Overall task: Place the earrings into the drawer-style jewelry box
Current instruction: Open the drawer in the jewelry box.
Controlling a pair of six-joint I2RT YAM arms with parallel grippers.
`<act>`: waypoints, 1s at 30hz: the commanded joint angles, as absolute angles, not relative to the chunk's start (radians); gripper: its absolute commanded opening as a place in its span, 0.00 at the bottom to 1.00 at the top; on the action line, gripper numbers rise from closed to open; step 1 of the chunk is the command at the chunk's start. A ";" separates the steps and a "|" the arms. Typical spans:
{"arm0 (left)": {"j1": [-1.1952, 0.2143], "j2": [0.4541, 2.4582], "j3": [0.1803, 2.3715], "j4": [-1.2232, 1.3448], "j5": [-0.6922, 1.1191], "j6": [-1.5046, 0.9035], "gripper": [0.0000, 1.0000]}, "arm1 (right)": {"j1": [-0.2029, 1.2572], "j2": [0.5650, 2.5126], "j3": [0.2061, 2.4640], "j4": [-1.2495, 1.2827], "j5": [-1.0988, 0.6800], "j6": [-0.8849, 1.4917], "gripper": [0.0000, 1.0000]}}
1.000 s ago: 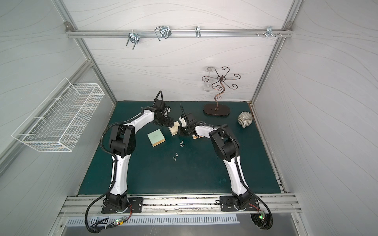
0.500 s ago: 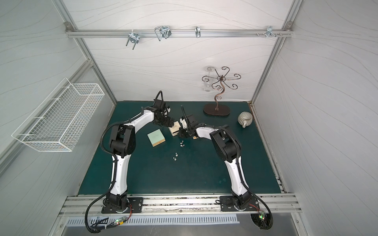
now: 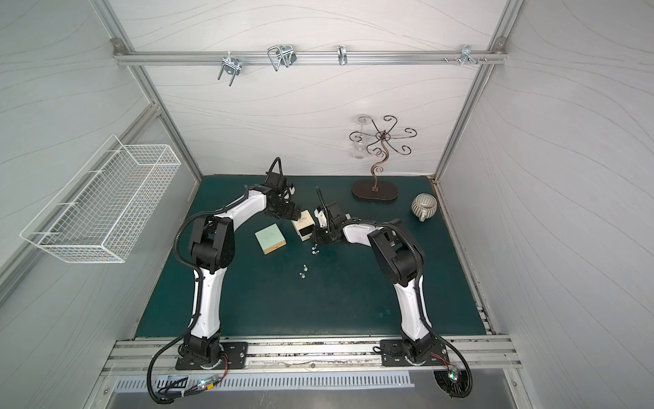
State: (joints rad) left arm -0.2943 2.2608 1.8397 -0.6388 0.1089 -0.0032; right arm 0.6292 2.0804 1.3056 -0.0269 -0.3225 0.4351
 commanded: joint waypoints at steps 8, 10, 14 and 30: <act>-0.285 2.291 1.864 -0.658 0.084 0.006 0.99 | 0.636 2.004 1.246 -0.052 -0.317 0.428 0.00; -0.284 2.289 1.864 -0.658 0.087 0.004 0.99 | 0.636 1.996 1.238 -0.054 -0.316 0.427 0.00; -0.284 2.285 1.865 -0.657 0.097 0.001 0.99 | 0.636 1.985 1.226 -0.052 -0.313 0.425 0.00; -0.285 2.171 1.873 -0.628 0.194 -0.023 0.99 | 0.636 1.933 1.239 -0.129 -0.276 0.364 0.35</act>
State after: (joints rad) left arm -0.2886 2.2425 1.8397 -0.6388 0.1562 -0.0193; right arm 0.6296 1.9778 1.2358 -0.0776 -0.2928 0.3965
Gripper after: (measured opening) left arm 0.992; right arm 0.346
